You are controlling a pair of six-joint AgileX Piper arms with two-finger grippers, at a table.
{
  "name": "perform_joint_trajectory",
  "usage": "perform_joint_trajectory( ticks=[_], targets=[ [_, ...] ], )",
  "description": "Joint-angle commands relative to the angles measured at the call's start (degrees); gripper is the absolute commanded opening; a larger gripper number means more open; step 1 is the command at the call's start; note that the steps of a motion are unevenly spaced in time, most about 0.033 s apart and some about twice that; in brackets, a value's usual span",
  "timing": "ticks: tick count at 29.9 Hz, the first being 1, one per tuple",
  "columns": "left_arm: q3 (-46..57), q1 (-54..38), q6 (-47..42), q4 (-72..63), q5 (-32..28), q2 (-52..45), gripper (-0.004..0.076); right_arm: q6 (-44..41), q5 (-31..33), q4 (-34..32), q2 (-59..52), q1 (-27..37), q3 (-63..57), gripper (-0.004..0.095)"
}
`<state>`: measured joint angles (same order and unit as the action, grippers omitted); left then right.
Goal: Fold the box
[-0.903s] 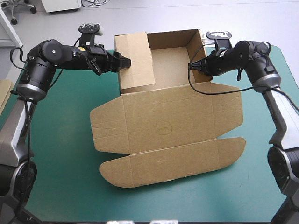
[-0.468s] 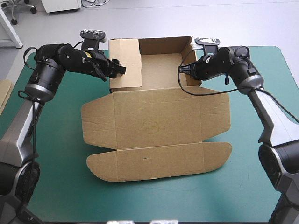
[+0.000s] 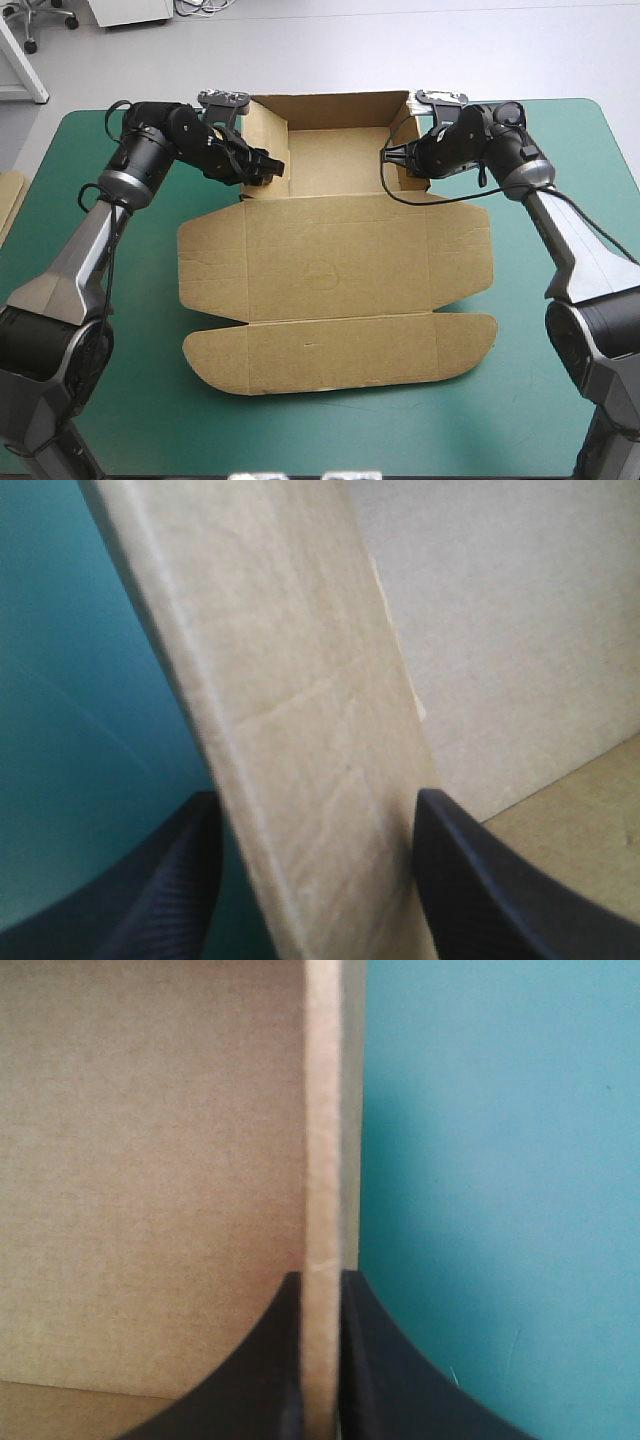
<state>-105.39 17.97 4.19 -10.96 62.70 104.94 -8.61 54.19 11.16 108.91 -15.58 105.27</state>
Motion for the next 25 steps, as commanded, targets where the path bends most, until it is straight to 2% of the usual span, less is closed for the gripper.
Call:
perform_joint_trajectory(
  ticks=[1,8,17,22,25],
  targets=[
    [-2.2,1.5,-1.3,2.4,-1.0,-1.6,0.0404,-1.0,-2.2,1.7,-2.6,0.1,1.9,0.0000],
    [-7.2,2.2,-3.1,4.4,0.1,0.6,0.0393,-1.1,0.4,-1.1,-1.5,0.1,1.9,0.0000],
    [-12.0,2.1,-4.2,5.3,6.6,6.5,0.0225,-1.5,0.8,-1.2,-0.8,0.1,1.9,0.0000],
    [-12.0,2.1,-4.2,3.6,6.9,8.8,0.0228,-1.5,0.6,-1.2,-0.8,-0.2,1.9,0.0000],
    [-12.0,2.2,-1.2,2.0,6.0,9.1,0.0294,-1.5,0.0,-1.0,-0.8,-0.3,1.9,0.0000]
  ],
)
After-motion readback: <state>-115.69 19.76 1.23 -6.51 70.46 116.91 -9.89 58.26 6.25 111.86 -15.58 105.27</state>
